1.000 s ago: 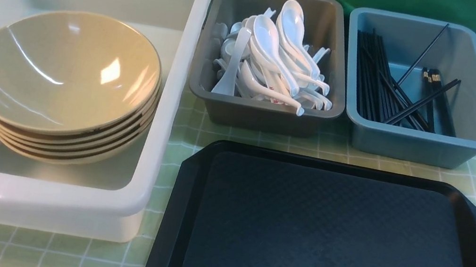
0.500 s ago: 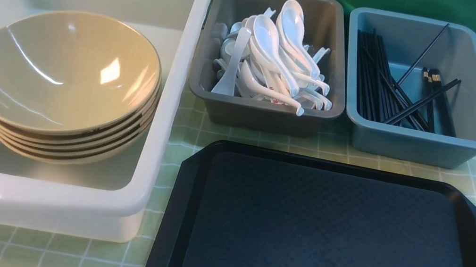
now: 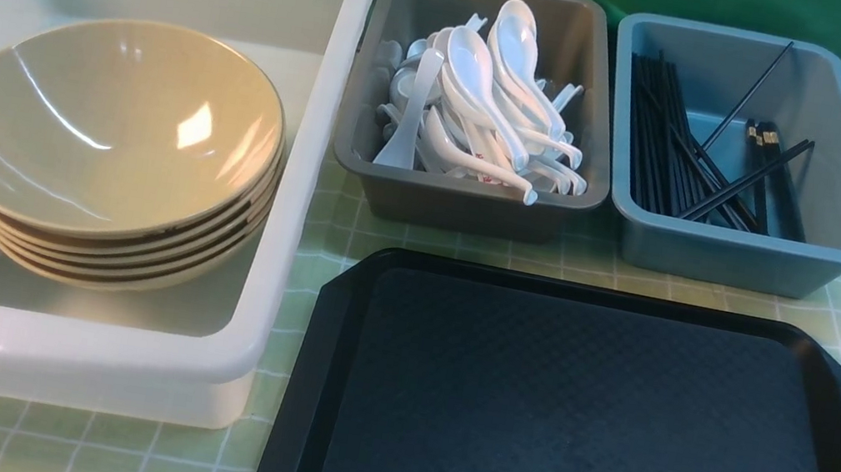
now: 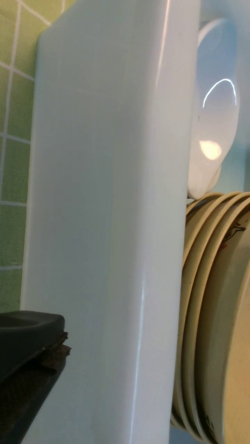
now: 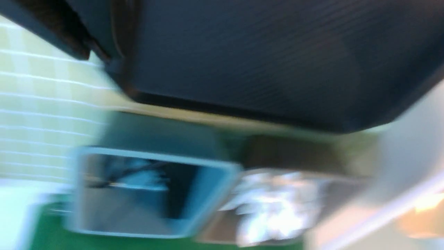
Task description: On green table put chopsticks spoon bowls plates into blue grey white boxes.
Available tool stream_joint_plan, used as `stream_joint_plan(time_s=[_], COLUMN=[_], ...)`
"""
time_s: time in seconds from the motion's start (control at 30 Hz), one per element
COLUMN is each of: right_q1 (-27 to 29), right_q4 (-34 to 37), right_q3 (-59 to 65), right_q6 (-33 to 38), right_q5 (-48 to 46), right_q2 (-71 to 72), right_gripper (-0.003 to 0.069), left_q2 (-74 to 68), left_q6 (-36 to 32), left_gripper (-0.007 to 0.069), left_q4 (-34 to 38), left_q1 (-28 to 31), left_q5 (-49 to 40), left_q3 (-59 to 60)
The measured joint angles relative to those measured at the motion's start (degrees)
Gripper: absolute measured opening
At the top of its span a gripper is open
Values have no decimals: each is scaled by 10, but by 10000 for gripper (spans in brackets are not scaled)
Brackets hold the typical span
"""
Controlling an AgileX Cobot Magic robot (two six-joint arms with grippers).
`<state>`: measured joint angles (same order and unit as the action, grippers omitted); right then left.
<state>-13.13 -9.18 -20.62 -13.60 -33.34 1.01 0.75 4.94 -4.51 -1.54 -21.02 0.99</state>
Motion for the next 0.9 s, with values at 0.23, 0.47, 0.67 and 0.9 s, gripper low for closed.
stream_joint_plan(time_s=[0.23,0.47,0.67,0.9], right_q1=[143,202,210,210], right_q4=[-1,122,114,98], right_q3=[0,39,163,207], right_q6=[12,260,257,249], right_q5=[2,52,91,156], right_q2=[0,0,0,-1], right_gripper=[89,99,103,107], left_q2=[0,0,0,0], left_q6=[0,0,0,0], left_gripper=[-1,-1,-1,-1], left_q4=[1,1,1,2], left_q1=[0,0,0,0], left_q5=[1,1,1,1], left_q3=[0,0,0,0])
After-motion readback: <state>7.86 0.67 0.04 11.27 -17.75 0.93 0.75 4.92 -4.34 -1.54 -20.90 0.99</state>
